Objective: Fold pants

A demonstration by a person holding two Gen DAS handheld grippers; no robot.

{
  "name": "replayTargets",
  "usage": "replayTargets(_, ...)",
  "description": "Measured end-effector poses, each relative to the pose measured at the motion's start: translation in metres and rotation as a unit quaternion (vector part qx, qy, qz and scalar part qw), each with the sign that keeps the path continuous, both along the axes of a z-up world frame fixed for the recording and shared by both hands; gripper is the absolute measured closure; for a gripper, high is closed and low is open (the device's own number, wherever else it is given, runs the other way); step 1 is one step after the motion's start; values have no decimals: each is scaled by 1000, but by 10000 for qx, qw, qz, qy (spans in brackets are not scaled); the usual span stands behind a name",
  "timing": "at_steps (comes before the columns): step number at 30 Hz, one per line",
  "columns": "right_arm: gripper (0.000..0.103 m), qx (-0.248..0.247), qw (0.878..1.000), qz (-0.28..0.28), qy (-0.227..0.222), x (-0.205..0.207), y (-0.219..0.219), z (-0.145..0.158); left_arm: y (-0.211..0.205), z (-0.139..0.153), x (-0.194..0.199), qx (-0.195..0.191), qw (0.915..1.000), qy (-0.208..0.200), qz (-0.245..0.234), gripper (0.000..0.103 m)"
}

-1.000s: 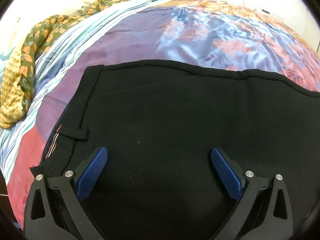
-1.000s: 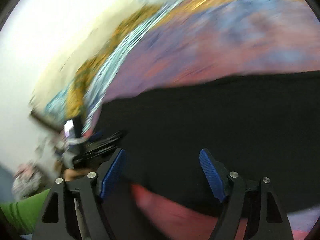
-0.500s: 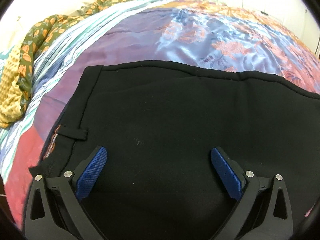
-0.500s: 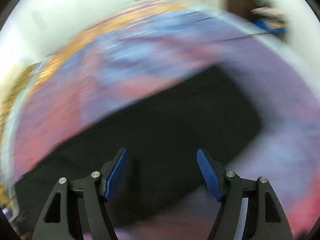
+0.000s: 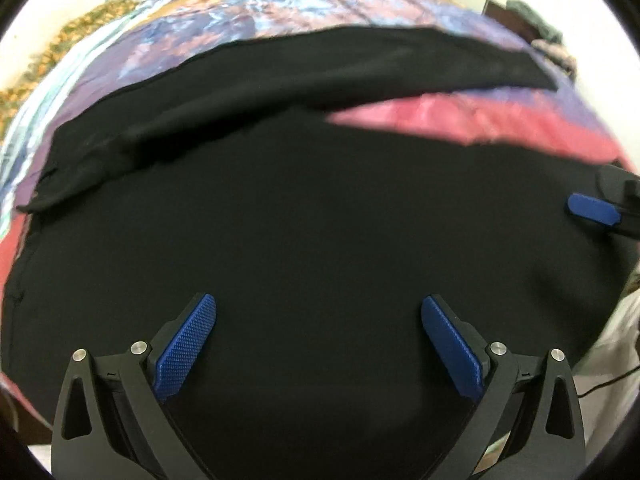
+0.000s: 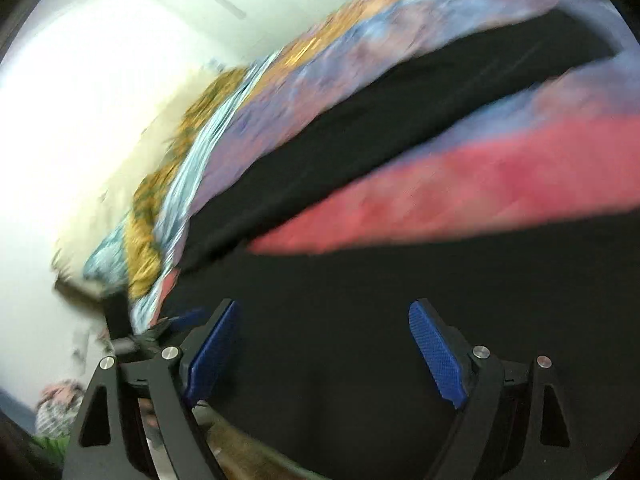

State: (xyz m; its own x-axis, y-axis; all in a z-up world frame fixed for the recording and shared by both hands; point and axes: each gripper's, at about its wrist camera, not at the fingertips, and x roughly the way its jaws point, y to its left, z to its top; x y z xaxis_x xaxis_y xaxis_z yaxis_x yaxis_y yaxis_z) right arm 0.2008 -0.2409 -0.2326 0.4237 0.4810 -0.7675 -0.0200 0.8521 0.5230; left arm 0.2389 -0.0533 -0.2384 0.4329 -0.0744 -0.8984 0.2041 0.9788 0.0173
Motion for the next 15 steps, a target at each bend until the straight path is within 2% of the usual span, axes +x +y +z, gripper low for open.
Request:
replayTargets(2, 18, -362, 9992, 94, 146, 4, 11, -17, 22, 2, -1, 39, 9997, 6, 225, 0)
replayTargets(4, 18, -532, 9984, 141, 114, 1, 8, -14, 57, 5, -1, 187, 9974, 18, 694, 0)
replayTargets(7, 18, -880, 9958, -213, 159, -9, -22, -1, 109, 5, -4, 174, 9901, 13, 1391, 0)
replayTargets(9, 18, -1013, 9922, -687, 227, -19, -56, 2, 133, 8, -5, 159, 9855, -21, 1690, 1)
replayTargets(12, 18, -1121, 9842, -1355, 221, -38, -101, 12, 145, 22, 0, 243, 9790, -58, 2025, 1)
replayTargets(15, 17, -1331, 9779, -1596, 212, -34, -107, 24, 138, 51, 17, -165, 9792, -420, 1979, 1)
